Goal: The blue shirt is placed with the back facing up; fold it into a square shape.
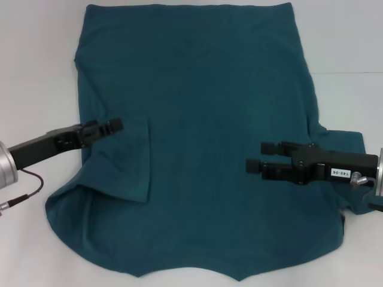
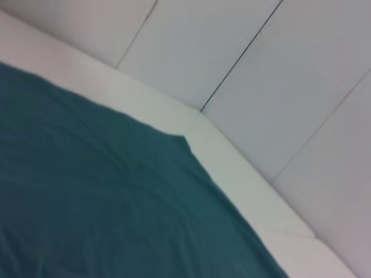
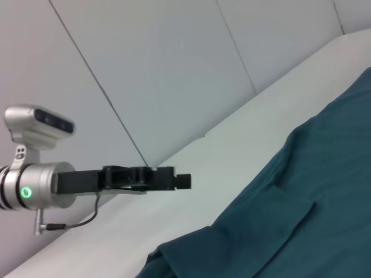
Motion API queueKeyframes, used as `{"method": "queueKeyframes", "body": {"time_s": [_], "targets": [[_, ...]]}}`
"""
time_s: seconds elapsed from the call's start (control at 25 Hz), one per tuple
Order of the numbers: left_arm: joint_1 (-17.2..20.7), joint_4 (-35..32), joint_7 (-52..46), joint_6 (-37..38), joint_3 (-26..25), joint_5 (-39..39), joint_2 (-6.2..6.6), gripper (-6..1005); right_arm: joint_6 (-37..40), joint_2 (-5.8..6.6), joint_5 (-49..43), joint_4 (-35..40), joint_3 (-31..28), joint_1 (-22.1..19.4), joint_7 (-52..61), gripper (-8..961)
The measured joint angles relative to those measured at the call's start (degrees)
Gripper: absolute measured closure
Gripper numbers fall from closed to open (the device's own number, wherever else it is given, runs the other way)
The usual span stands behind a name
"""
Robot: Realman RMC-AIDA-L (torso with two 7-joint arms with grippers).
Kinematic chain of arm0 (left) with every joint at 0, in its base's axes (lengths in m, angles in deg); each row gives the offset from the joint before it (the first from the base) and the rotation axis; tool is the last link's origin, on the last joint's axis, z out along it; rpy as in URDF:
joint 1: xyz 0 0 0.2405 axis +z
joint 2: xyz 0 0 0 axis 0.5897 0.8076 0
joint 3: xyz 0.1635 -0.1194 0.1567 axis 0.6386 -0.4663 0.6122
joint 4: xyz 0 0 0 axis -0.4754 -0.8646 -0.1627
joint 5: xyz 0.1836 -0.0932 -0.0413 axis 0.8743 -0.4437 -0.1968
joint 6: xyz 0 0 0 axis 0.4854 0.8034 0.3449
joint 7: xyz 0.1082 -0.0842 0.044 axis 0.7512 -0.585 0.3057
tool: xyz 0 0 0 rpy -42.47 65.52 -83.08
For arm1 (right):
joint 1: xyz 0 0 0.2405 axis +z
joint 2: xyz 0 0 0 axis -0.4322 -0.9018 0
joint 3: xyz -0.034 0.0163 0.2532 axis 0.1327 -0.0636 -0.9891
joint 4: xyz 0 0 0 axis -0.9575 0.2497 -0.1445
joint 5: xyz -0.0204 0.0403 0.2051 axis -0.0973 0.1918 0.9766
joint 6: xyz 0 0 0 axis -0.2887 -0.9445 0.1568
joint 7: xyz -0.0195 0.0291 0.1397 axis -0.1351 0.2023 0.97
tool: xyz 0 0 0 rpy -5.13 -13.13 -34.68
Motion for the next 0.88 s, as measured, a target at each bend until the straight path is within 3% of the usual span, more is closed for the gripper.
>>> {"method": "queueKeyframes", "body": {"time_s": [0.16, 0.36, 0.68, 0.88], "targets": [[0.5, 0.0, 3.6, 3.0, 0.0, -3.0, -0.07, 141, 0.0, 0.29, 0.0, -0.1, -1.1, -0.4, 1.0, 57], [0.5, 1.8, 10.1, 6.0, 0.2, -5.6, -0.26, 138, -0.8, 1.20, -0.6, -0.1, -1.7, -0.9, 5.3, 57], [0.0, 5.9, 21.6, 8.9, 2.2, -8.1, -0.34, 133, -1.7, 4.17, -2.6, 0.0, -1.4, -2.4, 12.1, 57], [-0.6, 6.5, 23.4, 8.5, 5.5, -7.8, -0.37, 137, -3.0, 5.63, -4.5, 0.6, -1.6, -3.0, 17.0, 57]]}}
